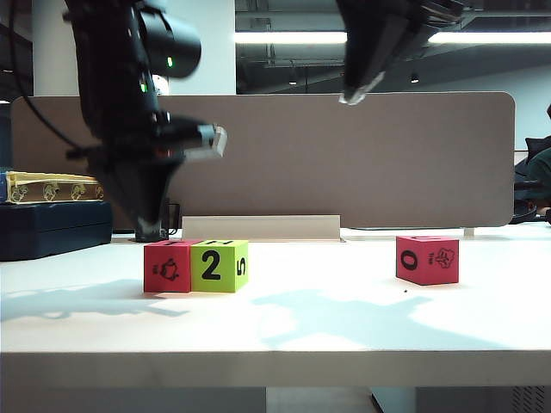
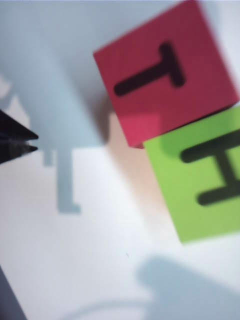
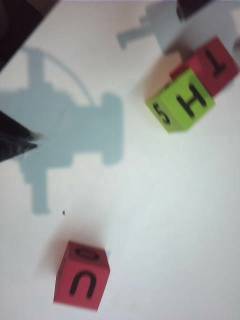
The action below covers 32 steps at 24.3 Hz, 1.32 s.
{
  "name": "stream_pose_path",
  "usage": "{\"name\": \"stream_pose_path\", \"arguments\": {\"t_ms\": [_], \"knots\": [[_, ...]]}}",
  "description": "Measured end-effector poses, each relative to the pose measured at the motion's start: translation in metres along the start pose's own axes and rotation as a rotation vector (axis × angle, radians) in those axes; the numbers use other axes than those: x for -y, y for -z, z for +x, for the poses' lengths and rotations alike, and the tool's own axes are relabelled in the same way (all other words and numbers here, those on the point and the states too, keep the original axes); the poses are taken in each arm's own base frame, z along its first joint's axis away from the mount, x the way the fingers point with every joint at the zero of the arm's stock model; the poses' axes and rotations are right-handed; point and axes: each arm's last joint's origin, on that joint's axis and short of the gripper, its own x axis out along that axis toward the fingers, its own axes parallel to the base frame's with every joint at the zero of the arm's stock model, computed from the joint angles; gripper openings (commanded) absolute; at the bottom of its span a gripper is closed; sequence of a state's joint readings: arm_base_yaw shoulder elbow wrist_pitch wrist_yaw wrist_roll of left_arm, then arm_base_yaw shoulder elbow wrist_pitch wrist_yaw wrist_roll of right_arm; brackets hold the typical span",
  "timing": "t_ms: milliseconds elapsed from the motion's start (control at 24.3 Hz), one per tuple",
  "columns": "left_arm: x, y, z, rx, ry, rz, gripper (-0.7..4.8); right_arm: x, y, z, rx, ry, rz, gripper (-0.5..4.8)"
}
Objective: Select the appropriate blocks from the scattered letter blocks on the table and arrange them in a row to spell out "THU".
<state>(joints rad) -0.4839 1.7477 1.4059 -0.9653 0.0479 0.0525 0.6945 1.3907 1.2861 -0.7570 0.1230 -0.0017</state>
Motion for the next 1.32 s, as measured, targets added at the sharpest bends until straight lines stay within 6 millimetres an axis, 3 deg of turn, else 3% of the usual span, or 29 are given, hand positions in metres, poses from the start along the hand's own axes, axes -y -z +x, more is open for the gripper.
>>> {"name": "stream_pose_path", "arguments": {"t_ms": [82,165,576,906,1317], "knots": [[0.001,-0.003,-0.017,0.076,-0.004,0.004,-0.06,0.016,-0.001,0.005,0.005,0.043,0.045,-0.05],[0.001,-0.011,-0.039,0.190,-0.010,0.009,-0.06,0.044,0.002,0.024,-0.048,0.105,0.114,-0.05],[0.015,-0.026,-0.072,0.288,-0.011,0.073,-0.06,0.099,0.019,0.077,-0.195,0.180,0.247,-0.05],[0.014,-0.042,-0.113,0.445,-0.092,0.106,-0.06,0.112,0.033,0.104,-0.298,0.189,0.280,-0.05],[0.014,-0.044,-0.117,0.473,-0.096,0.113,-0.06,0.120,0.040,0.118,-0.335,0.197,0.298,-0.05]]}}
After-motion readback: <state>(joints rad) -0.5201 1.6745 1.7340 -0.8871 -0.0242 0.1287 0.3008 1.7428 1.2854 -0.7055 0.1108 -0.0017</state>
